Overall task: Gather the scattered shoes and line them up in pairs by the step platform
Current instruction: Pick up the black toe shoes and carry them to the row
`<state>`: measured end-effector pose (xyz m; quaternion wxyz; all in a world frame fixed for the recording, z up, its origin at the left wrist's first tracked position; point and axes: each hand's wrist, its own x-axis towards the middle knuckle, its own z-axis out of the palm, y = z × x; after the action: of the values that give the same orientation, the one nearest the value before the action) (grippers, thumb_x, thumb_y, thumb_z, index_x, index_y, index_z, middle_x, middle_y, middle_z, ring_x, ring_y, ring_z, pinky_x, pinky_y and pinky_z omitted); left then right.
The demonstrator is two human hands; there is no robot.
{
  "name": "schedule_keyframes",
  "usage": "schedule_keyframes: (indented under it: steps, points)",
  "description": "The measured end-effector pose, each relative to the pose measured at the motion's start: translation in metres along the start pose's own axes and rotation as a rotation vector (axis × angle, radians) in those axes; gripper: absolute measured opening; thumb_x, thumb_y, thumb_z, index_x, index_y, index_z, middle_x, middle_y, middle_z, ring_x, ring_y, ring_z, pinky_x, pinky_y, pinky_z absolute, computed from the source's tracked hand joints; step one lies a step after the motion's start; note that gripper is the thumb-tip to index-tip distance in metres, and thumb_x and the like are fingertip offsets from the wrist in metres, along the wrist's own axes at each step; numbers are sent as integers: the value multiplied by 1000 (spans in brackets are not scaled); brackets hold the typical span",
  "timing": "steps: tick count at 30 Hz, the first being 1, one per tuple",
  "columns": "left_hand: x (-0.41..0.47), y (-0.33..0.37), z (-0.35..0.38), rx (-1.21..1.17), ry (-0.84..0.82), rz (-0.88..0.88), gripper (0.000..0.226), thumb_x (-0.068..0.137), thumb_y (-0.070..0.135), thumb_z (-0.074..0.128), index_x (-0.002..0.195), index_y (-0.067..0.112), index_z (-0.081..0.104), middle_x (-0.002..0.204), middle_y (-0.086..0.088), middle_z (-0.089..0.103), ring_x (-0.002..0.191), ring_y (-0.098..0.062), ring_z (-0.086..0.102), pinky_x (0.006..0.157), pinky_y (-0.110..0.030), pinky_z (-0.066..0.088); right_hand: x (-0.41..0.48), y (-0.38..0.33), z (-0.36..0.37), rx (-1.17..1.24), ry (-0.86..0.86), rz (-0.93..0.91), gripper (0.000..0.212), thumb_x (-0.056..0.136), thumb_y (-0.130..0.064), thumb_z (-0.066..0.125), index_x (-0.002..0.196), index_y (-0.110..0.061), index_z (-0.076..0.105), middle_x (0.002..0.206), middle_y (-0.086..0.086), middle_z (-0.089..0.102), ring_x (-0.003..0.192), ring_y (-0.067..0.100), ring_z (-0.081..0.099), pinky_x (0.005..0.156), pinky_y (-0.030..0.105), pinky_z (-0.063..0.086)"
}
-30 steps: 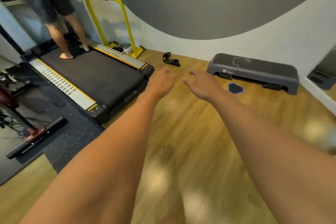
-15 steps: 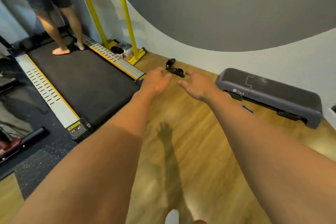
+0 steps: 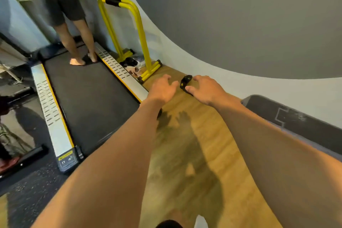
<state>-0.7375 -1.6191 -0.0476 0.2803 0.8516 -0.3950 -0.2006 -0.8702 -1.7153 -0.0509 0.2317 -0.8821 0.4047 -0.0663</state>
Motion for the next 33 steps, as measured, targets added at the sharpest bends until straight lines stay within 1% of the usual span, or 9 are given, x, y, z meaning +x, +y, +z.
schedule_keyframes:
  steps: [2, 5, 9, 16, 21, 25, 29, 31, 33]
  points:
    - [36, 9, 6, 17, 8, -13, 52, 98, 41, 46, 142, 14, 43, 146, -9, 45, 133, -27, 42, 108, -36, 34, 36, 12, -5, 3, -26, -2, 64, 93, -52, 50, 145, -18, 37, 146, 9, 42, 132, 29, 41, 104, 41, 38]
    - [92, 21, 18, -1, 20, -44, 50, 97, 38, 46, 141, 14, 44, 144, -10, 46, 130, -27, 44, 107, -38, 37, 93, 30, -7, 20, -62, 28, 65, 91, -54, 50, 146, -22, 36, 148, 7, 39, 132, 29, 40, 106, 44, 38]
    - [181, 31, 34, 28, 31, -53, 48, 98, 36, 46, 140, 12, 44, 139, -12, 51, 127, -29, 47, 104, -38, 38, 182, 53, -6, 26, -67, 10, 62, 91, -53, 50, 143, -21, 40, 142, 8, 46, 124, 30, 48, 100, 44, 44]
    - [347, 50, 55, 47, -38, -49, 48, 98, 34, 46, 138, 7, 46, 140, -14, 50, 127, -29, 47, 102, -36, 37, 331, 96, -13, 29, -124, 75, 64, 90, -54, 50, 143, -22, 39, 143, 7, 44, 126, 30, 46, 99, 43, 42]
    - [447, 68, 73, 46, -85, -58, 44, 97, 30, 46, 134, 7, 48, 136, -13, 53, 120, -28, 51, 90, -29, 38, 423, 125, -20, 42, -154, 96, 60, 92, -52, 50, 142, -20, 39, 141, 8, 45, 125, 32, 46, 100, 47, 43]
    - [523, 78, 96, 59, -85, -74, 49, 97, 33, 46, 139, 7, 44, 140, -13, 49, 126, -29, 48, 101, -38, 40, 501, 155, -19, 45, -185, 85, 59, 93, -50, 50, 141, -18, 40, 140, 8, 46, 124, 31, 47, 99, 46, 44]
    - [587, 77, 119, 40, -95, -154, 49, 97, 37, 47, 139, 14, 44, 138, -14, 50, 124, -30, 49, 100, -39, 40, 569, 181, -13, 63, -247, 86, 59, 93, -49, 51, 142, -18, 39, 141, 8, 45, 125, 30, 46, 100, 45, 43]
    - [620, 72, 132, 48, -114, -166, 48, 98, 37, 45, 140, 15, 44, 139, -13, 50, 125, -30, 48, 99, -37, 39, 601, 192, -6, 65, -267, 96, 59, 93, -49, 51, 142, -19, 39, 141, 8, 44, 125, 30, 46, 100, 45, 43]
    - [652, 65, 147, 41, -143, -208, 49, 98, 38, 45, 142, 14, 42, 142, -13, 47, 128, -31, 46, 101, -37, 37, 630, 204, 5, 53, -295, 109, 58, 93, -48, 51, 143, -19, 39, 141, 8, 44, 124, 31, 46, 99, 45, 44]
